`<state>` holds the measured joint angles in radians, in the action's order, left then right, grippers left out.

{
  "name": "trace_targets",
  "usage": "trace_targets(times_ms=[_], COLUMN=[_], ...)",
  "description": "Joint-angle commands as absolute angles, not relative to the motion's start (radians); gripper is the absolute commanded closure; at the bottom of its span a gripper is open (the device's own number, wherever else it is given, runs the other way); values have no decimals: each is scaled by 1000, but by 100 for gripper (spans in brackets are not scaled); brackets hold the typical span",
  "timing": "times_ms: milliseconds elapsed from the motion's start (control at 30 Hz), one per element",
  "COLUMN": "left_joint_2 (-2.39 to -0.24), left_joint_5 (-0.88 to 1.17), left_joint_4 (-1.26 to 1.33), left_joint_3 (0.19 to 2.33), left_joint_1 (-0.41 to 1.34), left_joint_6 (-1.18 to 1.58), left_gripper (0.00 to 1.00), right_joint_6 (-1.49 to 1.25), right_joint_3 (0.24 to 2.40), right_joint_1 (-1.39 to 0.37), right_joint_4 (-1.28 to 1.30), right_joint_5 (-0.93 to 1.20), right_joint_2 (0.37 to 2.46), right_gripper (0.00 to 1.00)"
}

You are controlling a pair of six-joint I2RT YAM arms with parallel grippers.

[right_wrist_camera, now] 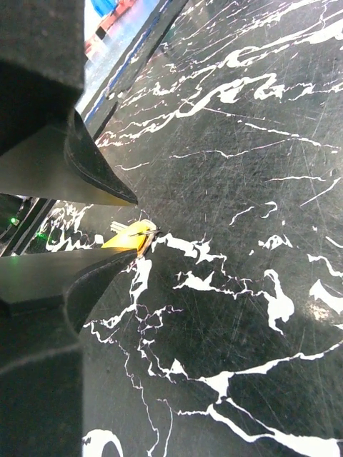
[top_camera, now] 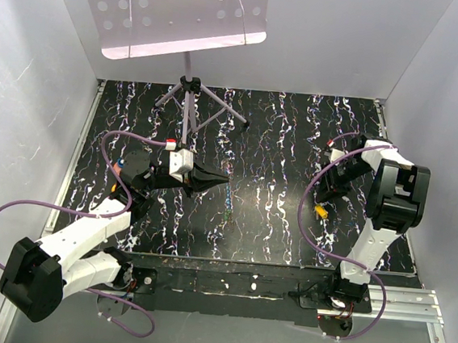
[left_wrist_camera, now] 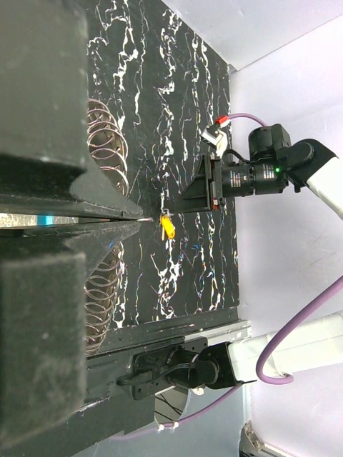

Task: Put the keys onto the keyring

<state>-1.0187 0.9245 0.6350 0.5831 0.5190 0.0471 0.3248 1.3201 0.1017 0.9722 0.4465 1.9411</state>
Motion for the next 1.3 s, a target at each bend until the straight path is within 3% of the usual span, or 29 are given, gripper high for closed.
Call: trace_targets(times_ms=[0, 1267], left_joint_2=[-986, -974], left_joint_5=[919, 920], left_joint_4=[644, 626], left_joint_3=[627, 632], left_joint_1=[514, 514], left_joint_6=[34, 23], left_gripper=[100, 100], right_joint_6=[337, 334], right_joint_3=[1358, 1385], right_joint_1=[91, 61], right_joint_4=[1000, 1045], right_joint_5=[434, 407], right_joint_2=[1971, 2000], right_gripper=[64, 74])
